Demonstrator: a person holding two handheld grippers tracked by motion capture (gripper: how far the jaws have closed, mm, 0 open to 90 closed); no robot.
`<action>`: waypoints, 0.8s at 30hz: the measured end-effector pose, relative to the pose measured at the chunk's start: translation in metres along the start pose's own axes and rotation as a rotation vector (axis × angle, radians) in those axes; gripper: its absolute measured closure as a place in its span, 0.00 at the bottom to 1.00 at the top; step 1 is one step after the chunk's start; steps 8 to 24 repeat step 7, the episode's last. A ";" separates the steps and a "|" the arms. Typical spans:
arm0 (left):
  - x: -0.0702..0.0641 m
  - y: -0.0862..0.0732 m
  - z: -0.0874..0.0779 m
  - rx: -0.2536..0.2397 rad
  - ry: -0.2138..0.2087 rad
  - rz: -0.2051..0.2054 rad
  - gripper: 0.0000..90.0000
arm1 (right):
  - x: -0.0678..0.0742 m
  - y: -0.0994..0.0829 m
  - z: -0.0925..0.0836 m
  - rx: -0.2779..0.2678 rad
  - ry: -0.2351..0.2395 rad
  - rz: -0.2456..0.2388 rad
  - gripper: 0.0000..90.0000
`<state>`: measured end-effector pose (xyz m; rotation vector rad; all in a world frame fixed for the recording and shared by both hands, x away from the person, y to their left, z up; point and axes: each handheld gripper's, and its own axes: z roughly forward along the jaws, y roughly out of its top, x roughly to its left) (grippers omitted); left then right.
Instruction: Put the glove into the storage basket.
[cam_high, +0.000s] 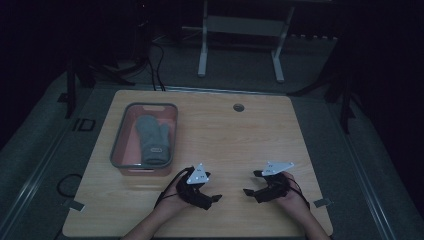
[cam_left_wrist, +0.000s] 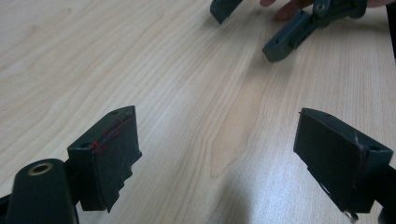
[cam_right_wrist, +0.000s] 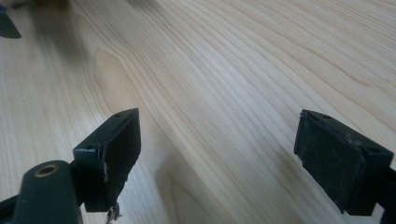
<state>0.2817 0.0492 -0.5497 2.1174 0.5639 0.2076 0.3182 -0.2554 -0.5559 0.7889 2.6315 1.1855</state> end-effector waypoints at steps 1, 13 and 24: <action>0.000 -0.001 0.001 0.002 -0.004 -0.003 0.16 | -0.001 -0.001 -0.001 -0.002 0.002 0.006 0.16; 0.000 -0.002 0.002 0.012 -0.005 0.005 0.16 | -0.003 -0.004 -0.003 -0.022 0.003 0.023 0.16; 0.000 -0.002 0.002 0.012 -0.005 0.005 0.16 | -0.003 -0.004 -0.003 -0.022 0.003 0.023 0.16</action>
